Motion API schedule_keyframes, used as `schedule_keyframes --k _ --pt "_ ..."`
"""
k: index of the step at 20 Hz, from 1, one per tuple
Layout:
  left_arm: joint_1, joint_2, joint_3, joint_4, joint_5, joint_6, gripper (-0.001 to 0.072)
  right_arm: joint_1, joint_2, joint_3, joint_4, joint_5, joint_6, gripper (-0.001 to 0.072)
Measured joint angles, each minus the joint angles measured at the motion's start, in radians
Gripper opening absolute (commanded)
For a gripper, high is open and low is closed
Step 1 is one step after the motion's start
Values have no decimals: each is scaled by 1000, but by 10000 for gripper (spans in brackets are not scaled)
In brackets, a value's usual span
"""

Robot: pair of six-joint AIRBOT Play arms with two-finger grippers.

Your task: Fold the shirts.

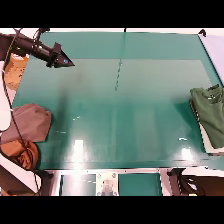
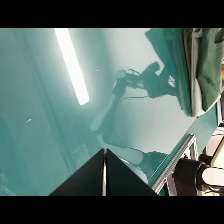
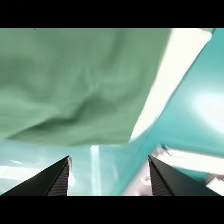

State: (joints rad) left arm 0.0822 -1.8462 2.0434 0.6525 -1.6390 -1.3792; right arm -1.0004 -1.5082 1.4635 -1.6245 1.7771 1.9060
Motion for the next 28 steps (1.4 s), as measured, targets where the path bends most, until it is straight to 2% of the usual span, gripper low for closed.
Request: schedule_keyframes --k 2,3,4,5,9,13,17,21,23,28 --pt "0 0 0 0 3 0 22 -1 -9 -39 -11 -2 1 546" --pt "0 0 0 -1 4 0 22 0 -11 -41 -8 -2 1 516" --pt "0 1 0 -1 5 0 22 5 -13 -32 -1 0 1 297" --pt "0 3 0 -2 5 0 22 13 -15 -13 26 0 0 31" --pt "-3 45 -1 5 8 -3 21 91 -6 92 146 -22 -30 24" --pt "-56 163 -84 169 19 -26 21 251 102 46 225 -154 -85 24" --pt "-149 381 -404 299 103 -46 21 457 328 -250 272 -309 -163 24" --pt "-222 679 -875 346 228 -77 22 657 572 -596 315 -438 -204 25" --pt "-237 806 -1054 364 279 -95 23 726 661 -703 344 -498 -212 26" --pt "-250 948 -1236 428 328 -124 23 801 764 -803 381 -502 -219 26"
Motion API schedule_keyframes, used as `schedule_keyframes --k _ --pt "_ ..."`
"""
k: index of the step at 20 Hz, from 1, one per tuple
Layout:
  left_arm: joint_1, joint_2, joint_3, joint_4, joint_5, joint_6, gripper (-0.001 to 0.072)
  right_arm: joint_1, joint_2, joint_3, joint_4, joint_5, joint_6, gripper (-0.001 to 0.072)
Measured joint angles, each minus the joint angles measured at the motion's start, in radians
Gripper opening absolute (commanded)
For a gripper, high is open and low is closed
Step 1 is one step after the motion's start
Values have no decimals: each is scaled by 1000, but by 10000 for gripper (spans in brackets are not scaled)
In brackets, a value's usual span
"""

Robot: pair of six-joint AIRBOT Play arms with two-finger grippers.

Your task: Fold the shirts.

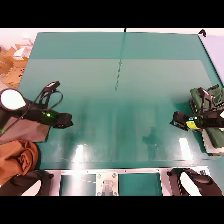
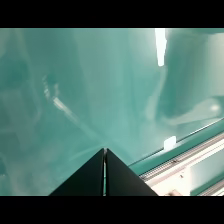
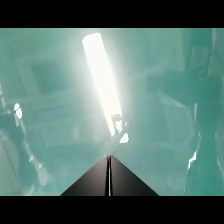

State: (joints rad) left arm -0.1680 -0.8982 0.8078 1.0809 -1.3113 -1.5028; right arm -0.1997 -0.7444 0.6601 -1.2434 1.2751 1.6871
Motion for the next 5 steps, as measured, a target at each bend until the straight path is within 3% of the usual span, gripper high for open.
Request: schedule_keyframes --k 5 --pt "-3 27 -38 20 16 -7 23 16 20 -19 9 17 -1 26"
